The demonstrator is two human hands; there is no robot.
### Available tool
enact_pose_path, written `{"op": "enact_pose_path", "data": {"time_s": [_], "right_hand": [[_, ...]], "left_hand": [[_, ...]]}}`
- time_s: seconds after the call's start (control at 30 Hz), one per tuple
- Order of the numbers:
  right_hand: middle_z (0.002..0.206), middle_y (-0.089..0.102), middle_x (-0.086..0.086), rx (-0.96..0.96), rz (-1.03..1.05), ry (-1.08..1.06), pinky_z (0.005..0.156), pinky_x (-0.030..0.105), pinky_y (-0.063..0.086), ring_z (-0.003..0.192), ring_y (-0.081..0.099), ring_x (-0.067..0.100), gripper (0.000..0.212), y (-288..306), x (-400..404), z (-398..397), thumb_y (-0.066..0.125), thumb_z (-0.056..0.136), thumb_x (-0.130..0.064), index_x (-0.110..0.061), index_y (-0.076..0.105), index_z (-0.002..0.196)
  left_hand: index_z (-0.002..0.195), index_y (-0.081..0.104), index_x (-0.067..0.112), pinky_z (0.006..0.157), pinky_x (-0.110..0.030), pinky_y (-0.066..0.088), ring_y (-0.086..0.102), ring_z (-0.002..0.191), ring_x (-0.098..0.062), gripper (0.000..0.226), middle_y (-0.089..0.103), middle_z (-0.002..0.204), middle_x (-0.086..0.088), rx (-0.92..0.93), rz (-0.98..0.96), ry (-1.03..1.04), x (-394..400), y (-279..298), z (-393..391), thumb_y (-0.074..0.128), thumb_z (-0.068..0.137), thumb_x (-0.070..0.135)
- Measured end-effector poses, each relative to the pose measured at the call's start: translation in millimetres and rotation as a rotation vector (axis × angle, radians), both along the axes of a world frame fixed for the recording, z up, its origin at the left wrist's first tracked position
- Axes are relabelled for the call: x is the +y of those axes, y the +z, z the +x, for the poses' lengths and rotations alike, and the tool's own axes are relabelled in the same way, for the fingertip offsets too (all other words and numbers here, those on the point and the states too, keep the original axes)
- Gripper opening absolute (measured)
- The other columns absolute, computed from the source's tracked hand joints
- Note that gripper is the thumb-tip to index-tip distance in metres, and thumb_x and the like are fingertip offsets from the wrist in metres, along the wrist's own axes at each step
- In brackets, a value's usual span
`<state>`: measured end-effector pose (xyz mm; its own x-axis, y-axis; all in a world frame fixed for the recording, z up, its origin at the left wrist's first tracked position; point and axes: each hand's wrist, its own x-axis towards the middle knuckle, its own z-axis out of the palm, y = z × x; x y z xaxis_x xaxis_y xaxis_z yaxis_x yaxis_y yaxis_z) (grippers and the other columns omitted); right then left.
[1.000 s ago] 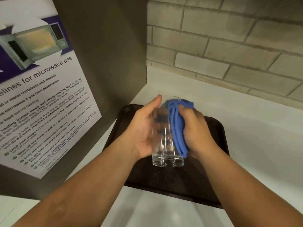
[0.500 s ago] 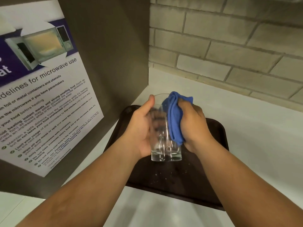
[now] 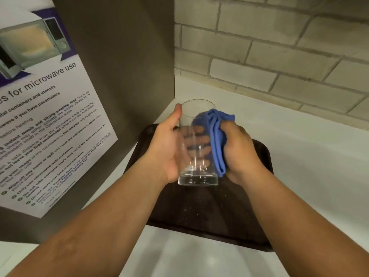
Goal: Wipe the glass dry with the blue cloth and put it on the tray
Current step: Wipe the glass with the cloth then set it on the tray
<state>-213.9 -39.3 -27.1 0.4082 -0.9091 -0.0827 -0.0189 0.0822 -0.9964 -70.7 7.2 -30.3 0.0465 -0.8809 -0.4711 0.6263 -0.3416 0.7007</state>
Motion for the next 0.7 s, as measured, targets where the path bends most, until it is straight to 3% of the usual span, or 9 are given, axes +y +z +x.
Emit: {"op": "enact_pose_path", "data": {"time_s": [0.07,0.1,0.17,0.27,0.37,0.5,0.6,0.7], "right_hand": [[0.071,0.071,-0.007,-0.008,0.040,0.144,0.047,0.028,0.058,0.057,0.068,0.010,0.020,-8,11,-8,0.052,0.094,-0.033,-0.027,0.068,0.082],[0.072,0.070,-0.008,0.006,-0.031,0.218,0.047,0.025,0.057,0.058,0.068,0.011,0.016,-13,19,-13,0.054,0.089,-0.035,-0.028,0.067,0.088],[0.082,0.071,-0.008,0.062,-0.199,0.288,0.058,0.018,0.056,0.070,0.071,0.010,0.028,-19,29,-18,0.052,0.083,-0.038,-0.028,0.062,0.107],[0.099,0.070,0.000,0.095,-0.262,0.162,0.079,0.024,0.055,0.092,0.071,0.011,0.048,-15,23,-10,0.052,0.086,-0.040,-0.016,0.056,0.127],[0.098,0.070,0.000,0.119,-0.282,0.053,0.076,0.021,0.055,0.089,0.070,0.009,0.043,-8,15,-5,0.052,0.086,-0.042,-0.017,0.056,0.121],[0.096,0.073,0.000,0.165,-0.381,0.010,0.074,0.023,0.059,0.086,0.072,0.010,0.055,-9,20,1,0.052,0.079,-0.056,-0.018,0.057,0.118],[0.082,0.076,-0.006,0.089,-0.183,-0.107,0.070,0.028,0.055,0.075,0.071,0.004,0.049,-3,7,9,0.047,0.074,-0.063,-0.026,0.070,0.095],[0.074,0.073,-0.007,0.026,-0.039,-0.014,0.069,0.031,0.058,0.075,0.070,0.013,0.028,-5,-8,5,0.048,0.080,-0.046,-0.035,0.072,0.069]], "left_hand": [[0.122,0.077,0.005,0.082,-0.053,0.066,0.078,0.104,-0.041,0.083,0.078,0.123,-0.025,0.009,0.010,0.025,-3,1,5,0.052,0.091,0.078],[0.112,0.081,0.006,0.078,-0.050,0.067,0.080,0.100,-0.039,0.082,0.080,0.118,-0.023,-0.004,0.015,0.025,-4,0,6,0.051,0.091,0.079],[0.104,0.084,0.007,0.077,-0.046,0.067,0.081,0.091,-0.033,0.082,0.083,0.105,-0.017,-0.046,0.033,0.005,-2,-5,5,0.052,0.089,0.081],[0.123,0.079,0.009,0.102,-0.053,0.059,0.074,0.115,-0.036,0.081,0.077,0.127,-0.019,-0.062,0.021,-0.031,0,-8,-2,0.053,0.090,0.079],[0.122,0.080,0.015,0.084,-0.046,0.064,0.078,0.110,-0.035,0.074,0.081,0.122,-0.015,-0.082,-0.005,-0.032,-1,-4,-3,0.049,0.095,0.076],[0.123,0.079,0.014,0.085,-0.045,0.063,0.079,0.107,-0.033,0.080,0.082,0.117,-0.015,-0.085,-0.036,-0.033,4,-3,-4,0.053,0.087,0.081],[0.121,0.079,0.011,0.080,-0.044,0.065,0.079,0.098,-0.031,0.078,0.082,0.106,-0.014,-0.026,-0.087,-0.077,9,-3,-7,0.057,0.086,0.077],[0.127,0.073,0.005,0.079,-0.051,0.066,0.077,0.094,-0.037,0.088,0.080,0.106,-0.019,-0.011,-0.048,-0.032,7,-2,-4,0.055,0.086,0.080]]}}
